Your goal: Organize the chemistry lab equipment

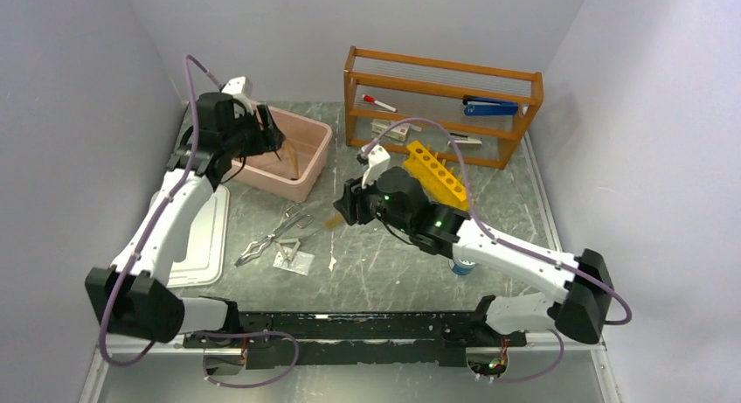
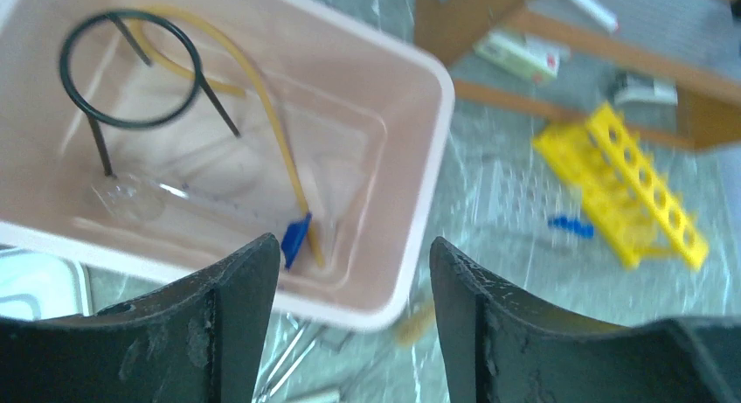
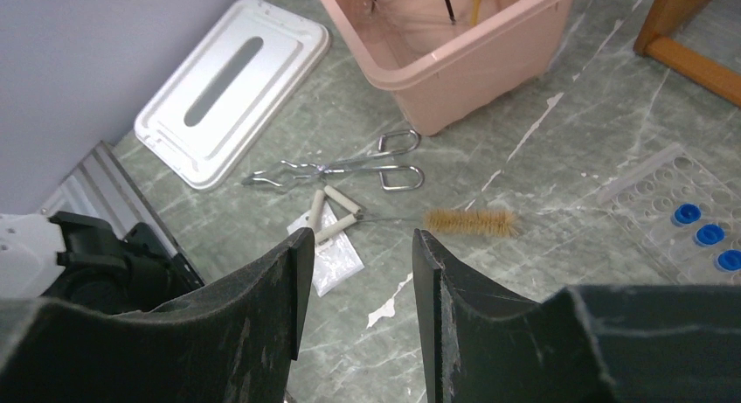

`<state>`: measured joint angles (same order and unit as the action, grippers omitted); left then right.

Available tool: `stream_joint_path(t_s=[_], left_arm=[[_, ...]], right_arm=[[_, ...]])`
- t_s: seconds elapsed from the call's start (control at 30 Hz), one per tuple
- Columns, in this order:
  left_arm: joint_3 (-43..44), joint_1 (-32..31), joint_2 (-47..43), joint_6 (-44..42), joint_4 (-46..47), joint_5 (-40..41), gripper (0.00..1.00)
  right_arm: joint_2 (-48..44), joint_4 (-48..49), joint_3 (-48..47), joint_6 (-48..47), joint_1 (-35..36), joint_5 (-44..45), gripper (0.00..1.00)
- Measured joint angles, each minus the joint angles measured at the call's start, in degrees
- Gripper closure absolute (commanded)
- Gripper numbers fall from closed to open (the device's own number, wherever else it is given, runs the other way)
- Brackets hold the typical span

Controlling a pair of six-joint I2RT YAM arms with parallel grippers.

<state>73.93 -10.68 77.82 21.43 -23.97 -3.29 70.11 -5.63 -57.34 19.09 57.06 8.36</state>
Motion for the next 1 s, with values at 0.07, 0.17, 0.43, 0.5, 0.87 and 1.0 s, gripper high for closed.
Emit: stream_joint_path(t_s=[0.07,0.17,0.43,0.5,0.87,1.0], left_arm=[[-3.0,0.0,-3.9,-3.6,-1.9,-4.0,0.27],[-8.1,-1.3,-8.2,-7.3,-2.9,-8.6,0.20],[-17.3,-16.2,-8.5,-11.2,-4.0,-8.2,0.24],[-17.4,-18.8,-6.7,-11.6,-4.2,-6.6,0.31],[-17.4,-21.9,7.7,-12.4,-4.9,-2.4,0.42],[-17.4,-22.4,11.5,-12.7,-5.1,-2.6,0.49]], right_arm=[[2.6,-0.3,-0.5,0.3,0.0,0.0,0.52],[6.6,-1.0,-0.9,1.8,0.0,0.3,0.53],[11.5,-3.5,-0.7,11.8,-1.0,5.4,0.55],[9.7,-3.5,1.1,14.6,-2.4,7.2,0.56],[-6.4,-3.4,14.1,23.9,-6.9,16.7,0.59],[-8.5,-2.6,15.0,24.5,-6.9,17.8,0.60]])
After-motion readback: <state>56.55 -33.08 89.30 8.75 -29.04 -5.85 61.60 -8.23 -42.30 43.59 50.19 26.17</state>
